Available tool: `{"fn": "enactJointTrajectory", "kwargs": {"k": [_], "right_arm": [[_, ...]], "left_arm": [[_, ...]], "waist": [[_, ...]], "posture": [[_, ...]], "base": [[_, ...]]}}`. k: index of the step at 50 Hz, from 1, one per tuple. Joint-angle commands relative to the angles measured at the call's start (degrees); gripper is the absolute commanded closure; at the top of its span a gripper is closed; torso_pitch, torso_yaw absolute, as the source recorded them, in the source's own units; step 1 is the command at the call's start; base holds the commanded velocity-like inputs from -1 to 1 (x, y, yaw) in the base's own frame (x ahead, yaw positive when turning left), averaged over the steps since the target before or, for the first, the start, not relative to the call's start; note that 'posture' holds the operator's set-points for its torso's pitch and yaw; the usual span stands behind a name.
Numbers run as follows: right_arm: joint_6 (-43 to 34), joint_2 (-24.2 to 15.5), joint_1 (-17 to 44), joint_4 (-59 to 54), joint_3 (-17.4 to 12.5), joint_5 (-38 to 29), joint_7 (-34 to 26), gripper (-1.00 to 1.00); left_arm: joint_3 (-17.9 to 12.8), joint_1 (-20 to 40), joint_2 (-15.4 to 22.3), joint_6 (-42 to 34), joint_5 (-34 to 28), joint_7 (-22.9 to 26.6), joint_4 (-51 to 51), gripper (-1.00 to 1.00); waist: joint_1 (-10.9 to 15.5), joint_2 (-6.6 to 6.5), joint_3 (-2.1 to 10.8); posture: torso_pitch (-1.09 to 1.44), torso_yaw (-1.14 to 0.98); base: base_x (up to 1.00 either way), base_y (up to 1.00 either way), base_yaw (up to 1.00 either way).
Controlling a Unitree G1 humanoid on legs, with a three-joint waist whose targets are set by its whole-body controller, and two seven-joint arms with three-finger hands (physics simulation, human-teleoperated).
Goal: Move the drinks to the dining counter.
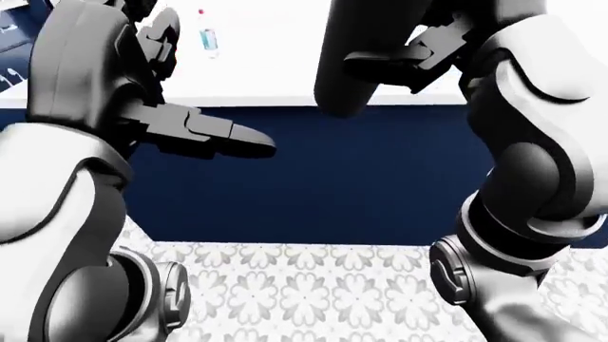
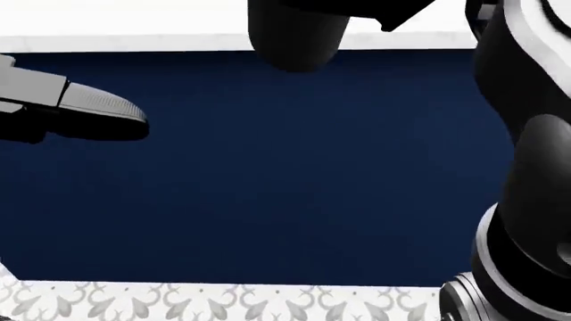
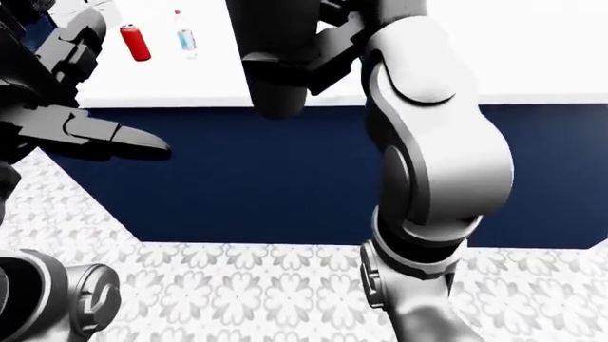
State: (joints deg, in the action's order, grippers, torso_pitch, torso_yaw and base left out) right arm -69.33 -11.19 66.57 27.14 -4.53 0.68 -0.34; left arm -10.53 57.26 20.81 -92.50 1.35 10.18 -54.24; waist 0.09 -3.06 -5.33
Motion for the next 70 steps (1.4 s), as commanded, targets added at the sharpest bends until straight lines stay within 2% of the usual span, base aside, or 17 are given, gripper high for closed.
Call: {"fn": "enactJointTrajectory", "kwargs": {"k": [1,6,13,15,19,21,23,29,32,35,36,39,42,44,48,57,70], "right_arm": [[-0.4,-1.1,2.3,0.2,-0.9,0.2,0.5,1.0],[-1.0,-1.9,3.0,0.1,-1.3,1.1,1.1,1.0],[-0.8,-2.2,2.8,0.0,-1.3,2.1,1.7,1.0],[-0.8,-2.2,2.8,0.0,-1.4,2.3,1.9,1.0],[-0.7,-2.0,2.6,0.3,-1.0,2.6,2.4,1.0],[-0.7,-2.1,2.5,0.3,-1.0,2.7,2.5,1.0],[-0.5,-2.0,2.6,-0.1,-1.0,2.7,2.8,1.0],[-0.4,-1.8,2.1,0.5,-0.4,2.5,2.9,1.0],[-0.1,-1.8,1.8,0.5,-0.4,2.4,2.7,1.0],[-0.3,-2.1,1.9,0.5,-0.5,2.3,2.4,1.0],[-0.5,-2.2,2.2,0.3,-0.5,2.2,2.3,1.0],[-0.6,-3.1,3.0,-1.5,-0.1,1.9,1.3,1.0],[-0.8,-3.3,5.4,-4.9,-1.0,1.9,1.0,1.0],[-0.7,-3.4,6.4,-6.9,-1.0,1.8,1.1,1.0],[0.8,-3.4,8.9,-13.1,-0.5,1.1,1.5,1.0],[9.1,-3.0,15.2,-29.6,0.0,-1.4,2.8,1.0],[19.9,-4.8,16.8,-44.1,-1.5,-2.5,4.2,1.0]], "left_arm": [[-0.3,2.1,0.5,0.0,-0.1,-0.3,-0.4,-1.0],[-0.3,2.6,0.7,0.0,0.2,-0.5,0.0,-1.0],[-0.2,2.8,0.6,0.0,0.4,-0.9,0.2,-1.0],[-0.2,2.8,0.6,0.0,0.6,-0.9,0.1,-1.0],[-0.3,2.5,0.5,0.0,0.7,-1.1,-0.2,-1.0],[-0.3,2.5,0.5,0.0,0.8,-1.1,-0.2,-1.0],[-0.4,2.4,0.5,0.0,0.8,-1.2,-0.2,-1.0],[-0.5,2.2,0.5,0.0,0.8,-1.1,-0.4,-1.0],[-0.5,2.0,0.4,0.0,0.8,-1.2,-0.6,-1.0],[-0.5,1.9,0.3,0.0,0.9,-1.2,-0.7,-1.0],[-0.5,1.9,0.3,0.0,0.9,-1.2,-0.7,-1.0],[-0.3,2.1,0.2,0.0,1.0,-1.4,-0.7,-1.0],[-0.3,2.1,0.3,0.0,1.1,-1.5,-0.7,-1.0],[-0.4,2.1,0.4,0.0,1.3,-1.5,-0.7,-1.0],[-0.8,2.8,0.9,0.0,1.8,-1.5,-0.3,-1.0],[-0.9,3.0,1.0,0.0,2.7,-2.0,0.1,-1.0],[0.2,3.0,0.2,0.0,2.8,-2.8,-0.1,-1.0]], "waist": [[-0.7,-1.15,1.76],[-0.5,-0.69,3.36],[-1.3,3.95,3.33],[-2.4,1.01,1.7],[-4.7,0.25,4.03],[-4.4,6.03,4.85],[-3.7,7.74,1.83],[-0.8,6.72,0.39],[-0.3,3.96,0.24],[-0.8,-2.22,2.15],[-1.1,-1.1,-0.12],[-0.6,-0.19,-0.52],[0.2,0.91,0.88],[-1.2,5.21,3.15],[-0.8,6.03,2.55],[-0.2,1.51,2.9],[-0.4,2.97,1.64]], "posture": [[0.0,0.0],[0.0,0.0],[0.0,0.0],[0.0,0.0],[0.0,0.0],[0.0,0.0],[0.0,0.0],[0.0,0.0],[0.0,0.0],[0.0,0.0],[0.0,0.0],[0.0,0.0],[0.0,0.0],[0.0,0.0],[0.0,0.0],[0.0,0.0],[0.0,0.0]], "base": [[0.62,0.0,0.0],[0.27,0.0,0.0],[0.34,-0.15,0.0],[0.54,-0.62,0.0],[0.43,-0.61,0.0],[0.33,-0.39,0.0],[0.0,0.0,0.0],[0.0,0.0,0.0],[0.0,0.0,0.0],[0.0,0.0,0.0],[0.0,0.0,0.0],[0.0,0.0,0.0],[0.0,0.0,0.0],[0.0,0.0,0.0],[0.0,0.0,0.0],[0.0,0.0,0.0],[0.0,0.0,0.0]]}}
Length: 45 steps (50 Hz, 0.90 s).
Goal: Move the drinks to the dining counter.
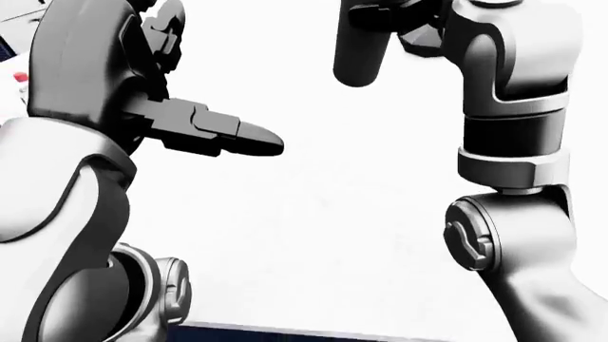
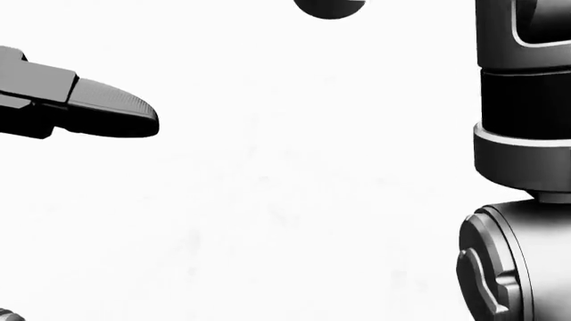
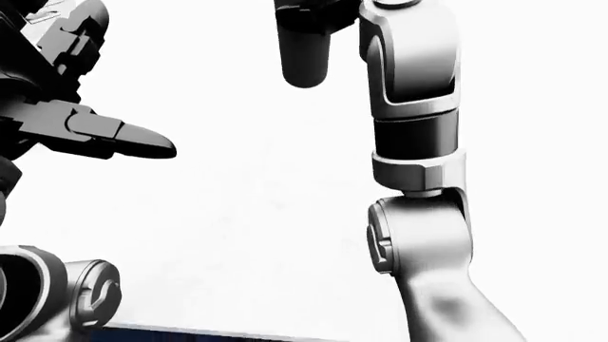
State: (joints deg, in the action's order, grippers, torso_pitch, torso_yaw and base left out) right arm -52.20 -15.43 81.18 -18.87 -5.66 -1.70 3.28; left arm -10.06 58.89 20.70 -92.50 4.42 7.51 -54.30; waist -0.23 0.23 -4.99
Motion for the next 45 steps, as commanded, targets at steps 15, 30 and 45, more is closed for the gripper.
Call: {"fn": "enactJointTrajectory", "kwargs": {"k": [15,30,45], "right_arm": [[9.2,-1.3,2.8,-6.6,-0.8,0.7,2.6,1.0],[20.2,0.7,0.6,-15.6,-0.6,0.8,6.6,1.0],[24.1,2.2,-4.1,-17.1,0.7,-0.9,7.5,1.0]], "left_arm": [[-0.1,0.3,0.1,0.0,-0.9,0.3,-0.6,-1.0],[-0.1,0.6,0.1,0.0,-1.5,1.1,-0.3,-1.0],[0.0,-0.1,-0.3,0.0,-2.2,1.5,-0.9,-1.0]], "waist": [[0.2,-0.23,1.61],[0.2,-0.46,2.42],[0.2,-0.14,2.68]], "posture": [[0.0,0.0],[0.0,0.0],[0.0,0.0]], "base": [[0.0,0.0,0.0],[0.0,0.0,0.0],[0.0,0.0,0.0]]}}
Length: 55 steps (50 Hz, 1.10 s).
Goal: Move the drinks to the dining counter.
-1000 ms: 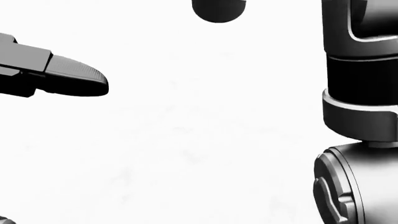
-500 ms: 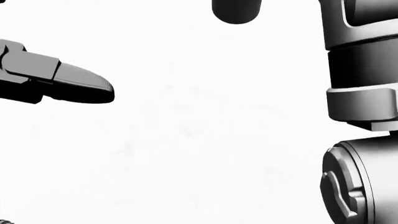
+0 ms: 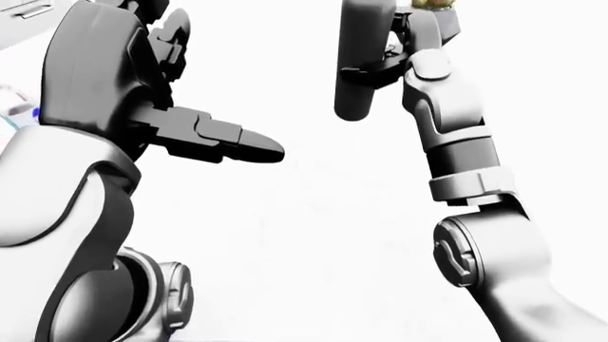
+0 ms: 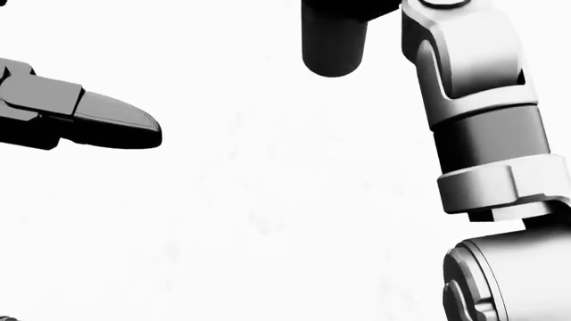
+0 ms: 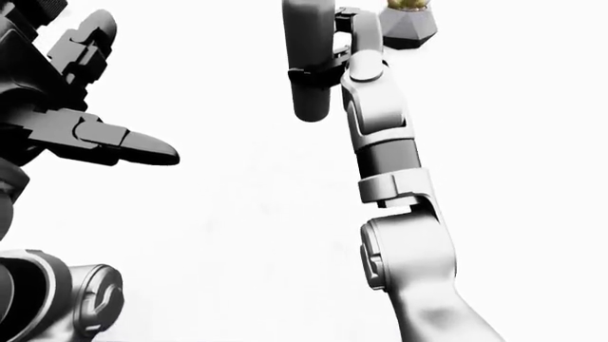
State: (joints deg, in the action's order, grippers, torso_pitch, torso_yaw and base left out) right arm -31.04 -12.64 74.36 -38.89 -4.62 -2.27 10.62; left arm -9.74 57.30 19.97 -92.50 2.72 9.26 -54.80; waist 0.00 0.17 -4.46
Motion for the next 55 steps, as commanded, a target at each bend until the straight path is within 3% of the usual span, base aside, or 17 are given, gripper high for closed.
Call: {"fn": "enactJointTrajectory", "kwargs": {"k": [1,25,55], "right_arm": [[2.8,-0.5,2.3,3.4,-0.3,-0.5,0.2,1.0],[3.6,1.4,-4.0,5.0,-0.4,-1.3,1.2,1.0],[8.6,2.2,-6.3,-0.7,-0.2,-1.9,3.3,1.0]], "left_arm": [[-0.4,1.3,0.4,0.0,-0.6,-0.3,-0.5,-1.0],[-1.0,0.0,0.5,0.1,-1.4,0.9,-1.5,-1.0],[-1.0,0.3,0.8,0.0,-1.7,1.3,-1.3,-1.0]], "waist": [[0.0,-0.04,2.13],[0.0,0.09,1.84],[-0.1,-0.08,2.37]], "posture": [[0.0,0.0],[0.0,0.0],[0.0,0.0]], "base": [[0.0,0.0,0.0],[0.0,0.0,0.0],[0.0,0.0,0.0]]}}
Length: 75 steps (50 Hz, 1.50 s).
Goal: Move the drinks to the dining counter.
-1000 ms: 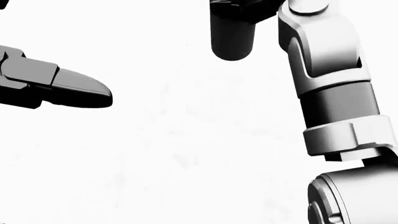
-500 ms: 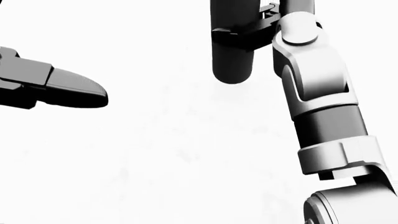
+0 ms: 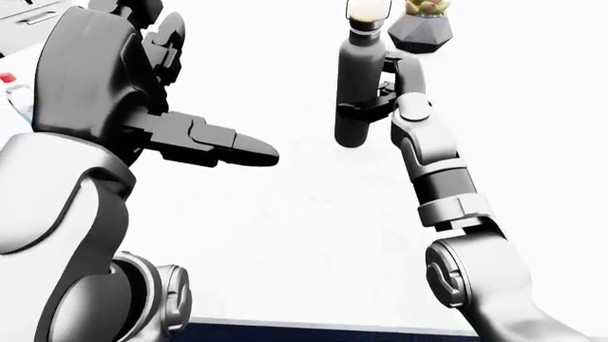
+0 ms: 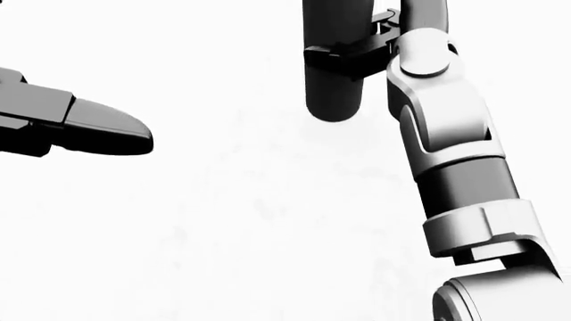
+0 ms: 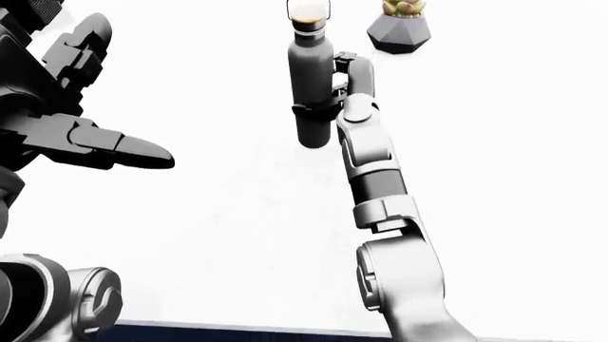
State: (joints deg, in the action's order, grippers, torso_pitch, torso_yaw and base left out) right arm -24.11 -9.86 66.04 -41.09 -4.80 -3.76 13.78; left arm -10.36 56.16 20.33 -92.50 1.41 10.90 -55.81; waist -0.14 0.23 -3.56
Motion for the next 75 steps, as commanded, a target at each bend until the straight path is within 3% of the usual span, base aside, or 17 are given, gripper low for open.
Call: {"fn": "enactJointTrajectory", "kwargs": {"k": [1,3,5,6,25,29,39,50,69,75], "right_arm": [[1.4,-0.6,2.0,1.9,0.0,-0.4,0.1,1.0],[0.9,-0.7,1.9,2.6,0.0,-0.3,0.1,1.0],[0.9,-0.7,1.9,2.4,-0.1,-0.4,0.2,0.77],[0.7,-0.7,1.8,2.7,0.0,-0.3,0.1,0.54],[1.8,-1.0,1.7,2.7,-0.2,-0.1,-0.5,-0.04],[1.9,-1.1,1.3,2.8,-0.2,0.0,-0.6,-0.27],[1.6,-1.5,1.1,3.6,-0.2,0.1,-1.2,-0.6],[-0.5,-2.6,0.1,6.9,-0.6,0.2,-2.9,-0.61],[-10.6,-4.5,-10.8,29.8,-1.8,1.0,-8.7,-0.58],[-18.8,-7.2,-14.6,43.1,-4.5,3.0,-12.2,-0.6]], "left_arm": [[-0.4,1.5,0.4,0.0,-0.4,-0.3,-0.3,-1.0],[-0.3,1.5,0.4,0.0,-0.4,-0.4,-0.3,-1.0],[-0.3,1.5,0.3,0.0,-0.3,-0.4,-0.3,-1.0],[-0.4,1.6,0.4,0.0,-0.3,-0.4,-0.3,-1.0],[-1.0,1.9,0.7,0.0,0.4,-0.7,-0.2,-1.0],[-0.6,1.9,0.6,0.0,0.5,-1.0,-0.2,-1.0],[-0.7,2.4,0.9,0.0,1.1,-1.2,0.1,-1.0],[-0.4,2.4,0.8,0.0,1.2,-1.6,0.2,-1.0],[-0.9,1.9,1.1,0.0,1.9,-2.1,-0.3,-1.0],[-1.3,1.9,1.3,0.0,2.2,-2.2,-0.2,-1.0]], "waist": [[0.0,-0.13,1.49],[0.0,-0.1,1.53],[0.1,-0.08,1.54],[0.1,-0.08,1.52],[0.0,-0.14,1.4],[0.1,-0.14,1.41],[0.1,-0.09,1.54],[0.2,-0.02,1.66],[0.4,0.47,1.4],[0.6,0.95,1.44]], "posture": [[0.0,0.0],[0.0,0.0],[0.0,0.0],[0.0,0.0],[0.0,0.0],[0.0,0.0],[0.0,0.0],[0.0,0.0],[0.0,0.0],[0.0,0.0]], "base": [[0.0,0.0,0.0],[0.0,0.0,0.0],[0.0,0.0,0.0],[0.0,0.0,0.0],[0.0,0.0,0.0],[0.0,0.0,0.0],[0.0,0.0,0.0],[0.0,0.0,0.0],[0.0,0.0,0.0],[0.0,0.0,0.0]]}}
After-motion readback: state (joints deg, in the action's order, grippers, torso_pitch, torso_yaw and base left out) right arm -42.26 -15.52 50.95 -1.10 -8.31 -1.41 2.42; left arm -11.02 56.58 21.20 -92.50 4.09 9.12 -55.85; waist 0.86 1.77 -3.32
